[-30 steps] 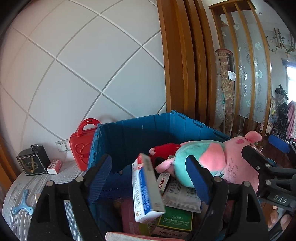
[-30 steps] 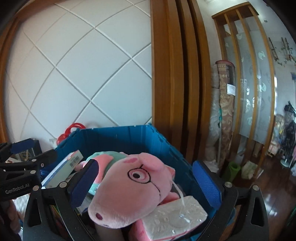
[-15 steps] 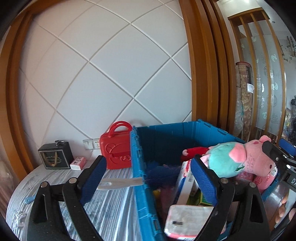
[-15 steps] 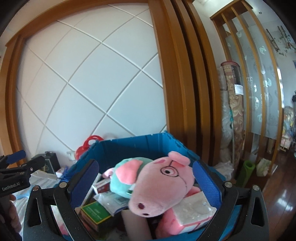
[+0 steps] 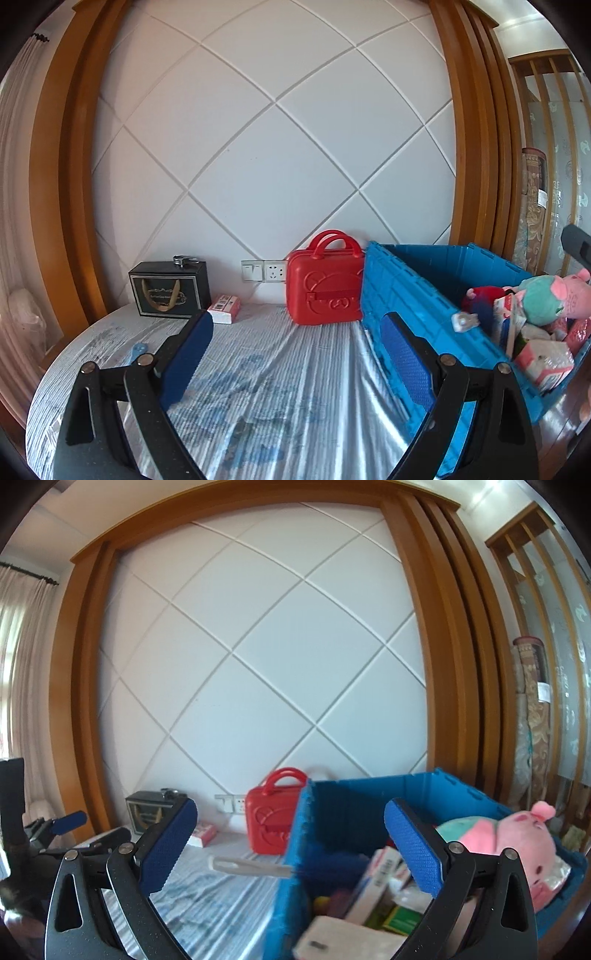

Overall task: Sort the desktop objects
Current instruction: 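Withdraw both grippers from the crate back over the bed, then move the left gripper to the blue boomerang toy while the right approaches the tissue pack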

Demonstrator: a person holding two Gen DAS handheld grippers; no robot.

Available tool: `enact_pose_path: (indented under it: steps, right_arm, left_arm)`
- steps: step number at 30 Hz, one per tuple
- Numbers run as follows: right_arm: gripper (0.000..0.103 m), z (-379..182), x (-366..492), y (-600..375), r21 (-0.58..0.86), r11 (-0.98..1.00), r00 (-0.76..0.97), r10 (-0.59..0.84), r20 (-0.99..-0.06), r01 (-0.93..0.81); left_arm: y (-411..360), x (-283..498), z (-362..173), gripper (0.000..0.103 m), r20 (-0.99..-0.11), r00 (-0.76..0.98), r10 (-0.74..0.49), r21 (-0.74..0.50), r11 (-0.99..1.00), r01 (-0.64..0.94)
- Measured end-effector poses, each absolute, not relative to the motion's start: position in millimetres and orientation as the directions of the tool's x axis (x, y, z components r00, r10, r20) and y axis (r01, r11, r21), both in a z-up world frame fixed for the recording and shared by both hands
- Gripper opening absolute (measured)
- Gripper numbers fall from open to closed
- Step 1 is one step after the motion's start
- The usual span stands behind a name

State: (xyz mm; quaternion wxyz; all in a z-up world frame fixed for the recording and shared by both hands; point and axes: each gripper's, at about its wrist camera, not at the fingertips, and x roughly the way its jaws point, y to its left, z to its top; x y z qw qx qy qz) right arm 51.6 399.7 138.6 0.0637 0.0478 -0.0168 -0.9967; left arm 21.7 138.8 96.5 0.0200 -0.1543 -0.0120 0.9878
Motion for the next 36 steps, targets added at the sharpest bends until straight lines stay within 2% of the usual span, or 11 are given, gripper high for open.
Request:
enact_pose_path:
  steps: [6, 14, 22, 29, 30, 32, 33, 36]
  right_arm:
    - [0.103, 142, 14, 281, 0.031, -0.993, -0.986, -0.114, -0.125, 0.111]
    - [0.103, 105, -89, 163, 0.026, -0.977, -0.92, -0.206, -0.334, 0.21]
    - [0.103, 2, -229, 108, 0.052, -0.975, -0.796, -0.205, -0.569, 0.214]
    - [0.103, -88, -322, 76, 0.062, -0.976, -0.707, -0.195, -0.68, 0.21]
    - [0.103, -96, -333, 71, 0.061, -0.975, -0.705, -0.197, -0.681, 0.214]
    - [0.103, -113, -359, 58, 0.052, -0.977, -0.702, -0.186, -0.687, 0.209]
    - [0.103, -122, -373, 51, 0.054, -0.977, -0.695, -0.185, -0.695, 0.205]
    - [0.103, -147, -417, 31, 0.096, -0.975, -0.672, -0.209, -0.71, 0.202]
  left_arm:
    - [10, -12, 67, 0.093, -0.373, -0.927, -0.032, -0.02, -0.999, 0.043]
    - [-126, -89, -12, 0.093, -0.568, -0.81, -0.145, -0.063, -0.974, 0.218]
    - [-216, -176, -115, 0.093, -0.721, -0.673, -0.165, -0.083, -0.944, 0.32]
    - [-255, -265, -200, 0.088, -0.797, -0.581, -0.165, -0.054, -0.939, 0.341]
    - [-261, -275, -211, 0.086, -0.806, -0.566, -0.17, -0.048, -0.935, 0.35]
    - [-270, -292, -231, 0.072, -0.829, -0.538, -0.154, -0.059, -0.931, 0.359]
    - [-275, -299, -240, 0.058, -0.839, -0.525, -0.143, -0.068, -0.93, 0.361]
    - [-277, -316, -244, 0.041, -0.809, -0.558, -0.187, -0.018, -0.94, 0.34]
